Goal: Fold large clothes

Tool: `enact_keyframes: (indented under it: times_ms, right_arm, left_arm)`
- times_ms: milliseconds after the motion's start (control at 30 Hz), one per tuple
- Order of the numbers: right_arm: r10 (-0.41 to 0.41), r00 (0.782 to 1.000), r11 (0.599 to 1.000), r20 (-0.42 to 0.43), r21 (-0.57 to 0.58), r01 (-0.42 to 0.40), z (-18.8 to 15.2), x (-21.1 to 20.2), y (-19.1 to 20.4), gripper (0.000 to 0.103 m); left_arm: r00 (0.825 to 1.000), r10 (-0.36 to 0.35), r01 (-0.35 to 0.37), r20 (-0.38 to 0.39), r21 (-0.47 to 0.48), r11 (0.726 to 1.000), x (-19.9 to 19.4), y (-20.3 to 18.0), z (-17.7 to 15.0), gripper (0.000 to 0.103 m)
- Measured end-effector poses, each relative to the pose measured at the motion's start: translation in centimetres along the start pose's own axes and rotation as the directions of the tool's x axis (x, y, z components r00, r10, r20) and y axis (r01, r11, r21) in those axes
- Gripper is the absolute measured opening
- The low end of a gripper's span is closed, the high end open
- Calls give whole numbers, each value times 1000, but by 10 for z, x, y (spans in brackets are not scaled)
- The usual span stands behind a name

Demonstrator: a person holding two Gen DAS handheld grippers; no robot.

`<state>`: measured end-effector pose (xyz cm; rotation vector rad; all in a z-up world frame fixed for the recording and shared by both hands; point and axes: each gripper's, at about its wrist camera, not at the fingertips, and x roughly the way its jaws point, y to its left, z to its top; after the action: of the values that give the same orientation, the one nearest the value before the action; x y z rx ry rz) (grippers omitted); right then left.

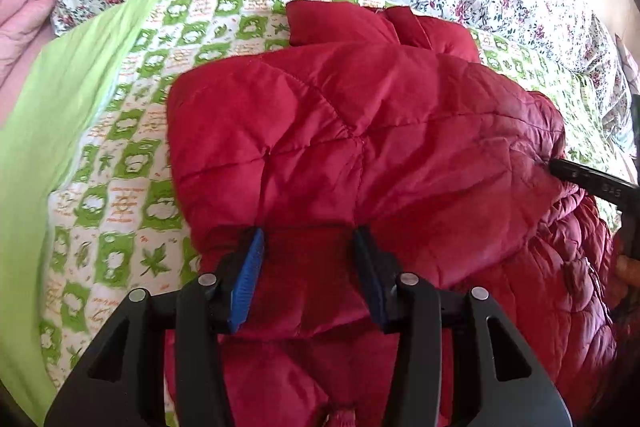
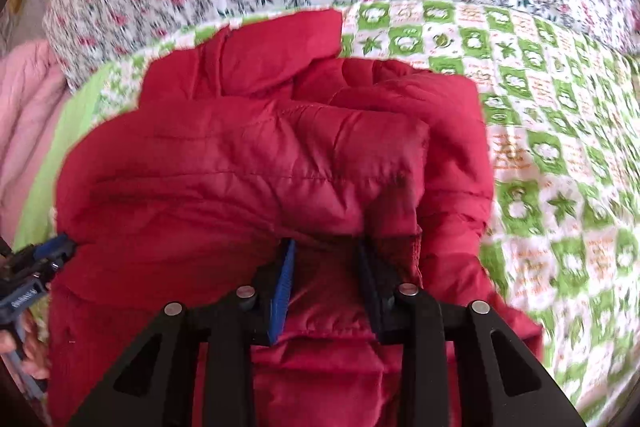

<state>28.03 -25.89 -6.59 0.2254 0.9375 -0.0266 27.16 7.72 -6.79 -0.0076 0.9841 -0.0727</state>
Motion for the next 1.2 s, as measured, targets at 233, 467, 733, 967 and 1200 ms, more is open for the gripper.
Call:
enact_keyframes:
  times_ms: [233,467,733,967,1200]
  right_arm:
    - [46,999,999,5,-23,-46,-25,-54,-2,43]
    - [78,996,996,-34,-29,-79,-68,-88,-8,54]
    - [80,996,997,-36,-23,-80,-108,-123,-25,61]
    - [68,997,998,-47,-4,-68,-139,-143,-40,62]
    - [55,997,998,-52,17,-55,-154,-155,-51,62]
  left_arm:
    - [1000,4,-4,7,-4,1000,-31,0,-19,45]
    - [1000,14,-13,-21,30,999,-61,-9,-52,49]
    - [999,-2,2,-41,-3,1000,-87,-1,-94,52]
    - [998,-2,0,-61,-19,1000,-98,5,-123,52]
    - [998,5,-7,-62,-34,999,-108,9,-139,52]
